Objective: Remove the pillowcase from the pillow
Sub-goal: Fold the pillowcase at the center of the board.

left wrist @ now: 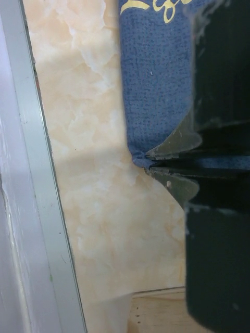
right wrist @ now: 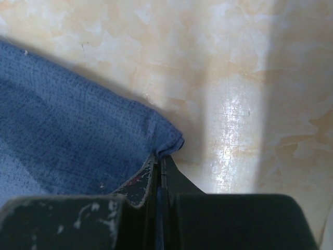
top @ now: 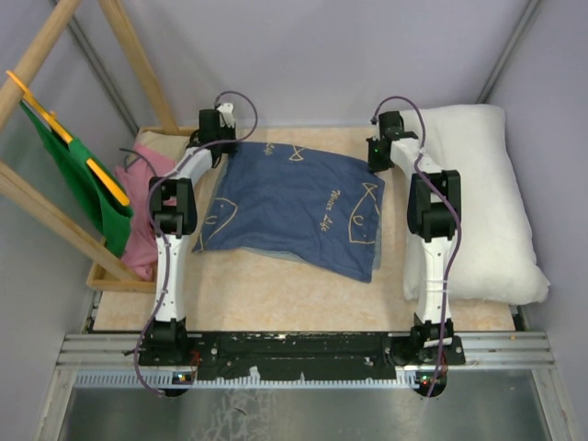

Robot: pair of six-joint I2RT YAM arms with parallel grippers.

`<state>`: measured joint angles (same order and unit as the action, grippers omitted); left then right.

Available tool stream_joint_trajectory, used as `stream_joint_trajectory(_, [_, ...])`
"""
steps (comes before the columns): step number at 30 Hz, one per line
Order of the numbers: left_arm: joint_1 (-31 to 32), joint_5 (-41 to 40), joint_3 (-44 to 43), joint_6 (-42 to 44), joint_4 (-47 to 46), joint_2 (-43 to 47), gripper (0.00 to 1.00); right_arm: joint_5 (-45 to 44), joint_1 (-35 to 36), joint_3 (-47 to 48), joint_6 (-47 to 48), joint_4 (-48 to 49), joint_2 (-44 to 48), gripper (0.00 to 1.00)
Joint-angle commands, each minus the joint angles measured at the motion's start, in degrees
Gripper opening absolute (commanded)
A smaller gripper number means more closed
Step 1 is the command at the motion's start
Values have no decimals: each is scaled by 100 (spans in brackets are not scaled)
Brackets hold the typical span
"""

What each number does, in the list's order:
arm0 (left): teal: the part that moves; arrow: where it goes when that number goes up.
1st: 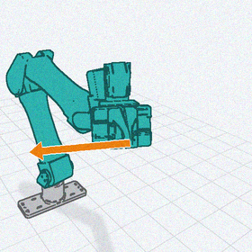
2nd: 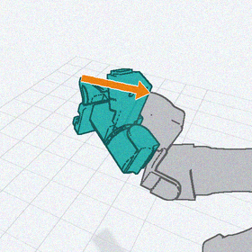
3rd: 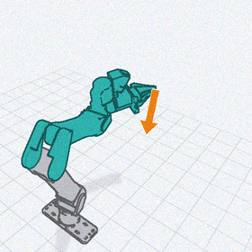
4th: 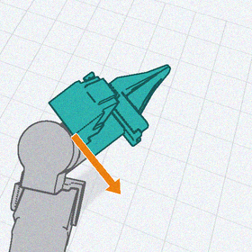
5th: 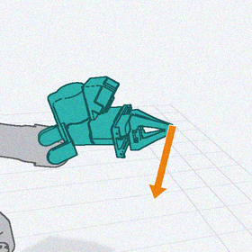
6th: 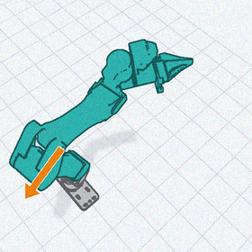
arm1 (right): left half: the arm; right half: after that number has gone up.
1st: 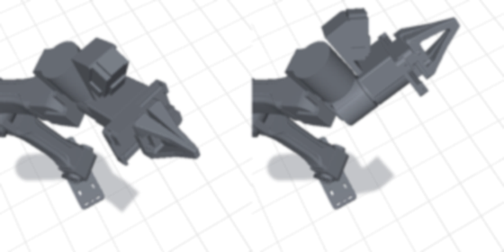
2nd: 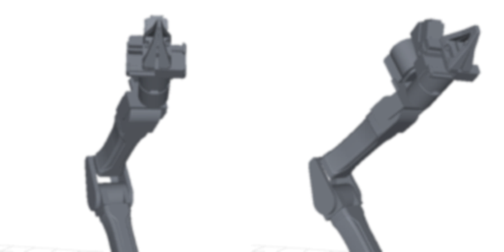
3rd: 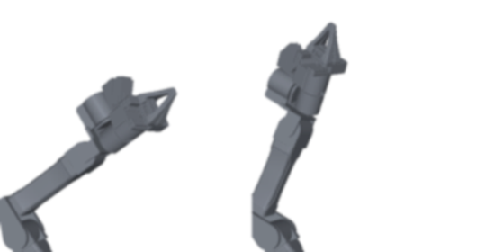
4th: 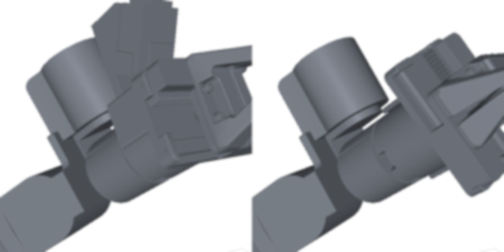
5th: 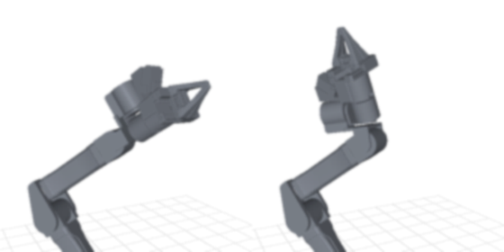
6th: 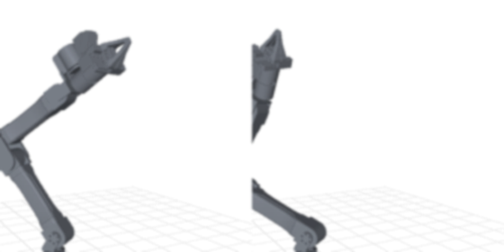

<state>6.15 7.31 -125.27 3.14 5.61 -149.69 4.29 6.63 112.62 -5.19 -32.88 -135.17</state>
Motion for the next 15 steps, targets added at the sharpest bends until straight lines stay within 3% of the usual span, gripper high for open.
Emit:
stream_joint_trajectory(1, [28, -292, -187, 129, 486, -148, 5, 42, 37, 156, -39, -117, 401, 0])
stream_joint_trajectory(2, [26, -303, -224, 116, 493, -136, 0, 49, 35, 139, -35, -70, 430, 0])
stream_joint_trajectory(8, [-2, -345, -279, 52, 291, 220, 0, 707, -265, 315, -432, 317, 576, 0])
stream_joint_trajectory(15, [-53, -325, 28, -157, -605, 892, 0, 606, -507, 1127, -548, 278, 537, 0])
